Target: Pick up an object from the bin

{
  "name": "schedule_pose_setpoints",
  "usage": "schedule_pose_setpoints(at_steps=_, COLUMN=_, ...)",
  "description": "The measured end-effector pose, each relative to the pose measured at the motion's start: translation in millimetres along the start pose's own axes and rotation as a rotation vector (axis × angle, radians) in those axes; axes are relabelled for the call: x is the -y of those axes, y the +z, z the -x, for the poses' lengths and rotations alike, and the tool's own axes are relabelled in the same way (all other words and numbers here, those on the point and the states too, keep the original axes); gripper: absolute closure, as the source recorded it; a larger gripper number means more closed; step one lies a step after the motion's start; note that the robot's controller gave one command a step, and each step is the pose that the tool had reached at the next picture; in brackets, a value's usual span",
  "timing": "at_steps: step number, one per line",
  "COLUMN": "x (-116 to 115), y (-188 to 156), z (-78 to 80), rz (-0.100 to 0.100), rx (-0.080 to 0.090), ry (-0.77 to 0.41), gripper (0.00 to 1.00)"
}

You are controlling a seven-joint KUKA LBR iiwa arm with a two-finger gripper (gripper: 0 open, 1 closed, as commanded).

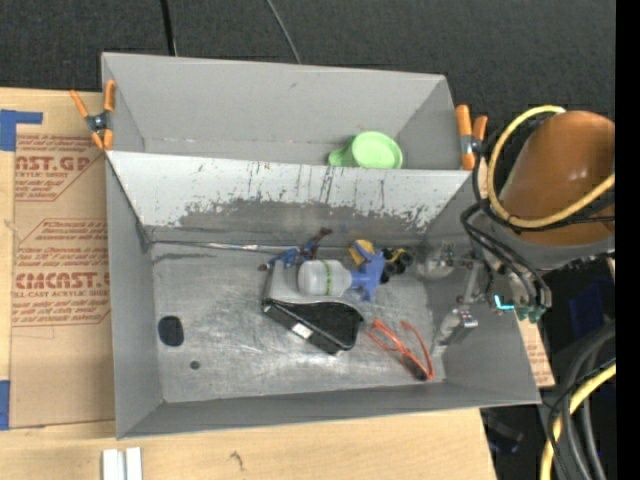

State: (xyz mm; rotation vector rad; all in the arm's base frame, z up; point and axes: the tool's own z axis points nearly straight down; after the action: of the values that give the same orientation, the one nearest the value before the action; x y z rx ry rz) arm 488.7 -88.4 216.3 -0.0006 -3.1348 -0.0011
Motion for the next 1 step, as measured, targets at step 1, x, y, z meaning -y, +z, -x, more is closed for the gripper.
schedule_pose_setpoints(at_steps=1, x=-0.4, y=-3.9, z=1.8, rz=-0.001, rx=0.008, ry=-0.001, gripper=0.0)
